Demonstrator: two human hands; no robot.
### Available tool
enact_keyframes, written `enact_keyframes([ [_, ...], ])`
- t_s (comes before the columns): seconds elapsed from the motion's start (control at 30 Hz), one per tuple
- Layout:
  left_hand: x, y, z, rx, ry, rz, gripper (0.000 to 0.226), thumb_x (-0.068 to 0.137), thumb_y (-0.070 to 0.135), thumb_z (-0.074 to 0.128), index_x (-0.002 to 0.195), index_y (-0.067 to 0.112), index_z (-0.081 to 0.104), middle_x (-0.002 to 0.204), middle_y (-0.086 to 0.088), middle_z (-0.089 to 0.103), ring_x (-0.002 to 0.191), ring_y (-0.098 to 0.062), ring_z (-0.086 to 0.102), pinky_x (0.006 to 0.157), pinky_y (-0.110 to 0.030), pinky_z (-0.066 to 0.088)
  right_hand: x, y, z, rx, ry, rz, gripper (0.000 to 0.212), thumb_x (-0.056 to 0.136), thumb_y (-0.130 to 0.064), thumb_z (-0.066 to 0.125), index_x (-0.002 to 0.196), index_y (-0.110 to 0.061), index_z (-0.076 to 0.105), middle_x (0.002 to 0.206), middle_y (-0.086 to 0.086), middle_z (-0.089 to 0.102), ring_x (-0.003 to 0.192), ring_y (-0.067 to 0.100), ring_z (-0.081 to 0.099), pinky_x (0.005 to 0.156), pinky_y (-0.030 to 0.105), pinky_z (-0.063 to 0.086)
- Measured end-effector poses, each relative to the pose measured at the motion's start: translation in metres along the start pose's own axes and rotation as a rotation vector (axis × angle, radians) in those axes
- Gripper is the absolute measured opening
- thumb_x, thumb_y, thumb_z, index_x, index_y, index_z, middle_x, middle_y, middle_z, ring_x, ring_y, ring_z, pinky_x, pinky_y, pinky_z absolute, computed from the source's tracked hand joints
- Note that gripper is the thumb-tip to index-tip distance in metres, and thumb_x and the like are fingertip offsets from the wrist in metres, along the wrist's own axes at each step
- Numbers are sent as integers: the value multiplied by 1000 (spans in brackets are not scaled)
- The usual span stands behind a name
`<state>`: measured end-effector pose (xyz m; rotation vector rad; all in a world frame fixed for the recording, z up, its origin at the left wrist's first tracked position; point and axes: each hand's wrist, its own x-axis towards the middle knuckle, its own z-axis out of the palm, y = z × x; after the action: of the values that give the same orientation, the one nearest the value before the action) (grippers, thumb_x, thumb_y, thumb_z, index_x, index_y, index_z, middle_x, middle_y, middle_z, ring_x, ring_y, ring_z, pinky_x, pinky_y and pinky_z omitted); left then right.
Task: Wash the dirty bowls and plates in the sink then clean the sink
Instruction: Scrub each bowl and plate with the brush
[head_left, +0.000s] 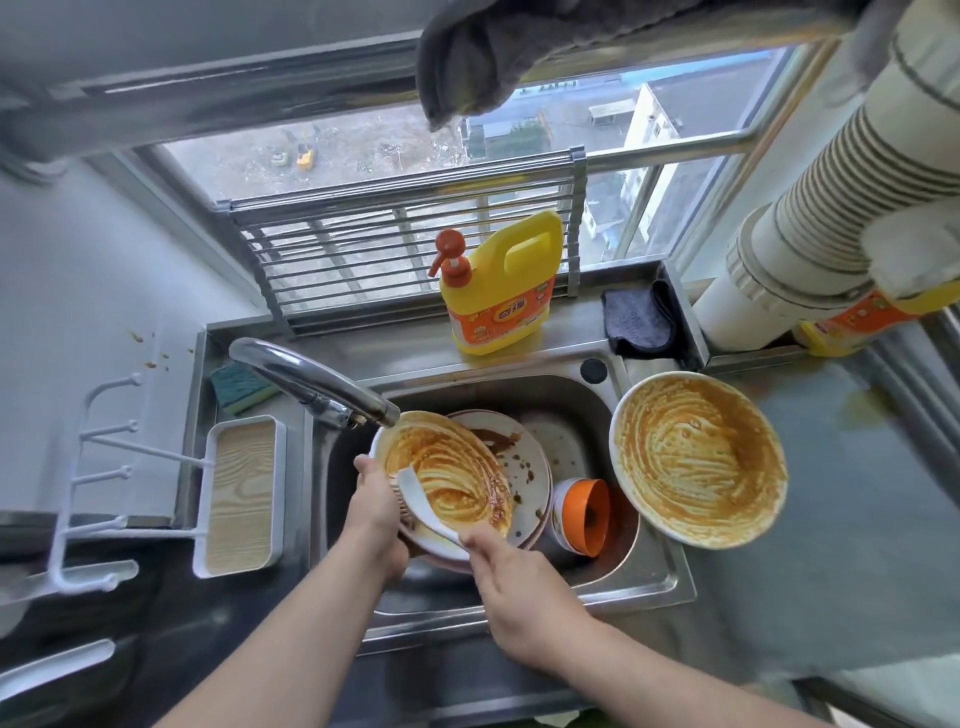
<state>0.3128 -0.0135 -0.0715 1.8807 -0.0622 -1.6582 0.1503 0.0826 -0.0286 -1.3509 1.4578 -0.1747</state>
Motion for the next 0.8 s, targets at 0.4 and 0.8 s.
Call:
enact_keyframes([
  [0.4, -4, -6, 5, -30, -45, 10, 56, 102, 75, 18, 141, 43, 43, 122, -17, 71, 102, -45, 73, 76, -72, 58, 9, -8, 2, 113, 29, 73, 24, 111, -38, 33, 128, -35, 49, 117, 10, 69, 106, 33, 63, 89, 40, 50],
  [0.8, 10, -3, 5, -158, -6, 124, 39, 114, 48, 23, 122, 37, 59, 125, -13, 72, 111, -40, 71, 88, -78, 51, -13, 55, -34, -362, -18, 99, 20, 110, -29, 32, 126, -40, 37, 87, 11, 68, 78, 39, 65, 70, 54, 57],
])
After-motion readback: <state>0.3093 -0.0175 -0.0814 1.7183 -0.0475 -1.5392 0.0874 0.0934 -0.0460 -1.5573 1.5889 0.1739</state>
